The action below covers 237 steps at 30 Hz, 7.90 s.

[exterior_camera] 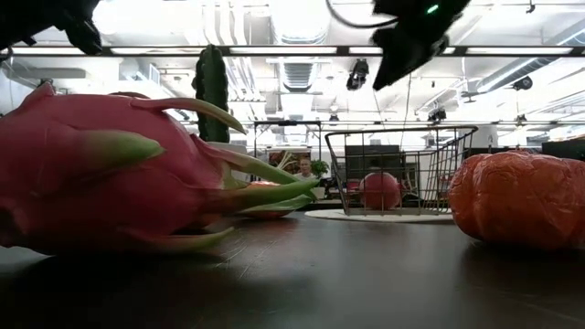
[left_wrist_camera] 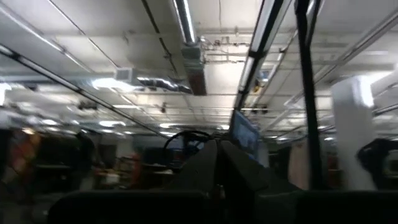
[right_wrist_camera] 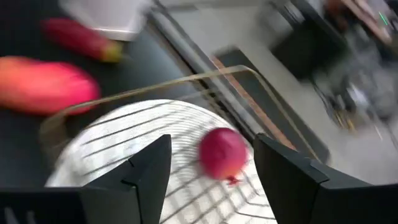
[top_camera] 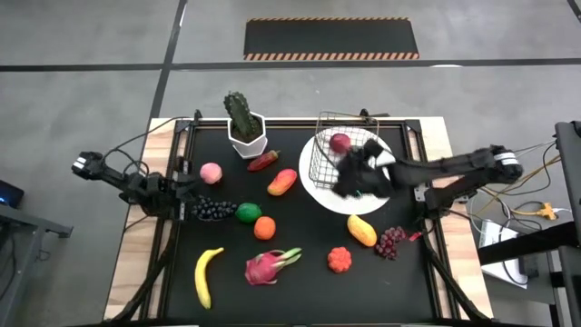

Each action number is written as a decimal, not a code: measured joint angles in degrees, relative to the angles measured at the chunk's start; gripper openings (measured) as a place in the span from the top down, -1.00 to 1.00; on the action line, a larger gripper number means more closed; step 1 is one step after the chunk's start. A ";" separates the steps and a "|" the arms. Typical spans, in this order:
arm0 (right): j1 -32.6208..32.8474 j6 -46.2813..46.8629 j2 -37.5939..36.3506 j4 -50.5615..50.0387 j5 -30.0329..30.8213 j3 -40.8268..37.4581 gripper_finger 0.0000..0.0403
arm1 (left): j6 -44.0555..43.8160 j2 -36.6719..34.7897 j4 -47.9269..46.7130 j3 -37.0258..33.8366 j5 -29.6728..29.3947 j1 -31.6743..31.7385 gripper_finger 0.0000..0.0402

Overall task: Build produce basket
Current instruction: Put the lime into the wire basket

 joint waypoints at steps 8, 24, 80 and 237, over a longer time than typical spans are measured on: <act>15.36 -11.16 -10.71 21.08 -2.07 -17.45 0.05 | -8.26 13.07 9.49 0.61 1.37 0.00 0.98; 15.69 -40.35 -19.49 62.42 -19.72 -34.68 0.51 | -9.79 40.67 25.79 11.14 -0.28 0.00 0.98; 1.45 -31.57 -26.16 39.39 -27.42 -29.43 0.96 | -39.61 55.91 -90.94 55.67 5.73 13.51 0.78; -15.94 2.64 4.96 -9.18 -17.99 15.25 -0.01 | 24.77 46.59 -0.39 30.82 -12.15 11.39 -0.64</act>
